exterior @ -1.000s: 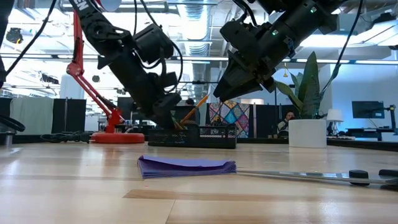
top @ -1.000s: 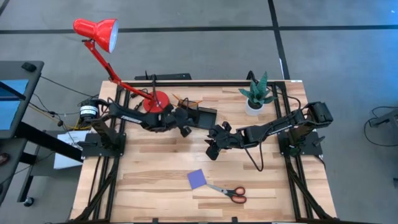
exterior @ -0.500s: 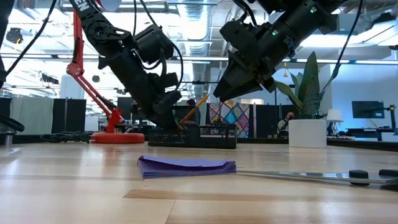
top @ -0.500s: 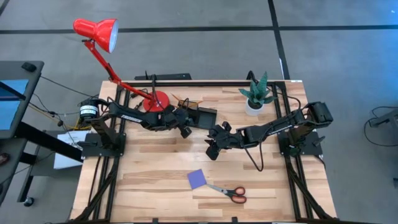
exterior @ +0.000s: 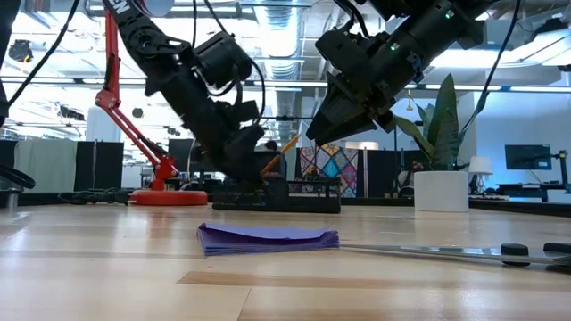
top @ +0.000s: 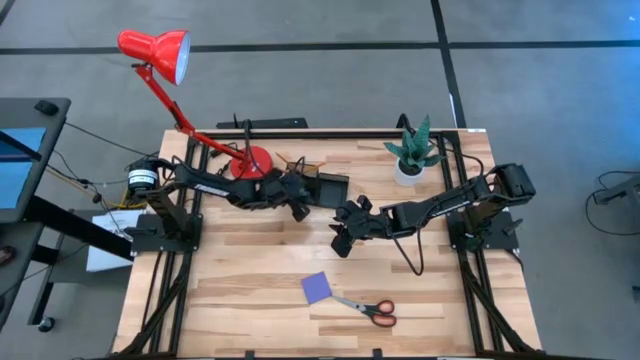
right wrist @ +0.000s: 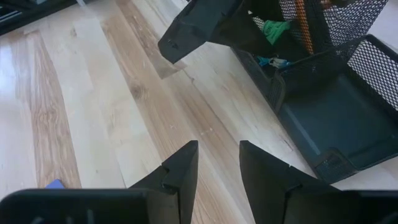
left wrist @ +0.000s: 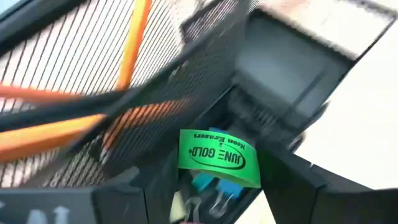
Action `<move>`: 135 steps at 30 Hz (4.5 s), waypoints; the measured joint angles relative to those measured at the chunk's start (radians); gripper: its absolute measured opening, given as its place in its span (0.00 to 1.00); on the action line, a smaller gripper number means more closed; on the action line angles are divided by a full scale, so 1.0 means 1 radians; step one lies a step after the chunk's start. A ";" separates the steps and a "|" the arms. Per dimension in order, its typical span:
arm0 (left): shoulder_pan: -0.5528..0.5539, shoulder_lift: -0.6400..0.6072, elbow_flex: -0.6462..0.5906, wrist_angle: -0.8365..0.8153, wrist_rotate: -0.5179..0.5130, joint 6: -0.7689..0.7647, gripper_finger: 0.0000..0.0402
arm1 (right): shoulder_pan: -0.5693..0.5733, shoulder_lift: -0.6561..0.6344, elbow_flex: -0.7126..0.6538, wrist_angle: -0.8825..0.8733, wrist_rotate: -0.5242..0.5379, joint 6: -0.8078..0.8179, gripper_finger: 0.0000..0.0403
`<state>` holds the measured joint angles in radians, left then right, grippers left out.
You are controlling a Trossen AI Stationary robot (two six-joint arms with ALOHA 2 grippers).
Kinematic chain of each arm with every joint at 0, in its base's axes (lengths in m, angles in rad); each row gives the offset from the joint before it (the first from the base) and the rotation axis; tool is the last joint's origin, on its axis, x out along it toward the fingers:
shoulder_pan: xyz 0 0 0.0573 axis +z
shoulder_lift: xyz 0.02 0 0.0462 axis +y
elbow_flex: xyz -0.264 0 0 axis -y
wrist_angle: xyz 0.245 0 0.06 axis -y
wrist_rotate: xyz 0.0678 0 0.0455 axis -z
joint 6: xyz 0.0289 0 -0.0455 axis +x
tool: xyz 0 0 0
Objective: Pick and place office supplies into organizer
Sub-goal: Put the green eraser into the black desk organizer, then put the violet sticky note into the black desk organizer
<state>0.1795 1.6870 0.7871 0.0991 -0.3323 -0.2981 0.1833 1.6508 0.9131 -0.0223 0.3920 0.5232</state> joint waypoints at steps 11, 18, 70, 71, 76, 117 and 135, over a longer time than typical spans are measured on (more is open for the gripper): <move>0.000 0.000 0.134 -0.200 0.013 -0.017 0.49 | 0.000 0.000 0.000 0.000 0.000 0.000 0.28; 0.000 0.000 0.138 -0.272 0.014 -0.223 0.49 | 0.000 0.000 0.000 0.000 0.000 0.000 0.28; 0.003 0.000 0.137 -0.315 0.006 -0.521 0.70 | 0.000 0.000 -0.001 -0.072 -0.002 -0.009 0.28; 0.003 0.000 0.137 -0.309 0.016 -0.511 0.70 | 0.000 0.000 -0.001 -0.078 -0.002 -0.009 0.28; 0.010 0.000 0.139 -0.259 0.090 -0.429 0.70 | 0.002 0.000 -0.001 -0.075 -0.002 -0.027 0.28; -0.792 -0.359 0.175 -0.624 -0.564 -0.640 0.70 | 0.285 0.453 0.151 0.397 -0.184 -0.149 0.28; -0.784 -0.359 0.175 -0.635 -0.571 -0.654 0.70 | 0.099 0.433 0.193 0.160 -0.093 -0.104 0.28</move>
<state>-0.6049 1.3281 0.9623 -0.5354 -0.9034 -0.9520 0.2820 2.0836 1.1065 0.1377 0.2991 0.4190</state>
